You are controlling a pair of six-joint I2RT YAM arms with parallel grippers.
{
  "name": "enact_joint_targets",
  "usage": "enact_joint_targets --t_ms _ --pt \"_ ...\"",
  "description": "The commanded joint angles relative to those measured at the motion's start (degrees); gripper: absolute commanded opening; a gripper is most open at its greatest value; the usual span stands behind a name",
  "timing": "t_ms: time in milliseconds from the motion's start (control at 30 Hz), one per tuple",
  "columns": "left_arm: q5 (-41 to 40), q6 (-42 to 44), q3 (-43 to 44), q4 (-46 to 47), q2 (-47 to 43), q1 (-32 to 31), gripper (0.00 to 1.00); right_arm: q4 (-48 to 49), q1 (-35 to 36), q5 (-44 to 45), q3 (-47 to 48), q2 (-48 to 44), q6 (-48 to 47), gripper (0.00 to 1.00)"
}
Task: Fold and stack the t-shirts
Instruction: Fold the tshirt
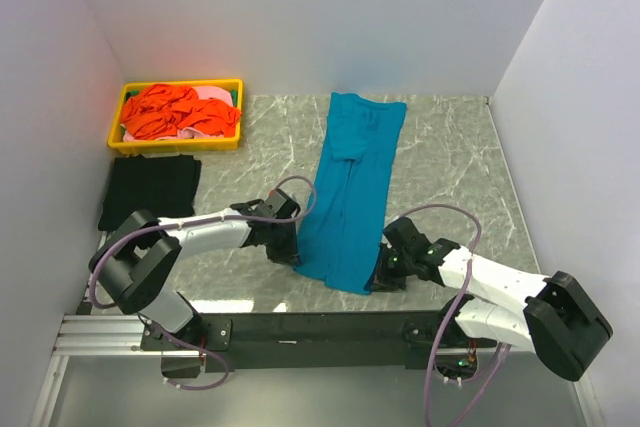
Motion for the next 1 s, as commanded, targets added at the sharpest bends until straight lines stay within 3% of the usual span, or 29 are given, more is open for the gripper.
enact_joint_targets --t_ms 0,67,300,500,767,967 --pt "-1.87 0.10 0.35 -2.73 0.64 -1.21 0.07 -3.90 0.55 2.63 -1.46 -0.47 -1.35 0.00" --pt "-2.31 -0.43 0.26 -5.70 -1.03 -1.91 0.01 -6.70 0.55 1.50 -1.37 -1.70 -2.92 0.00" --pt "-2.31 -5.61 -4.99 -16.17 -12.98 -11.48 0.01 -21.11 0.90 -4.75 -2.16 -16.00 -6.71 0.00" --pt "-0.29 -8.52 -5.72 -17.59 -20.38 -12.81 0.04 -26.85 0.81 -4.23 -1.02 -22.45 -6.71 0.00" --pt "-2.48 -4.84 3.59 -15.74 -11.95 -11.15 0.02 -24.73 0.55 1.39 9.23 -13.14 -10.84 0.00" --pt "-2.05 -0.71 10.10 -13.64 -7.91 -2.46 0.03 -24.83 -2.69 6.76 19.53 -1.73 -17.87 0.00"
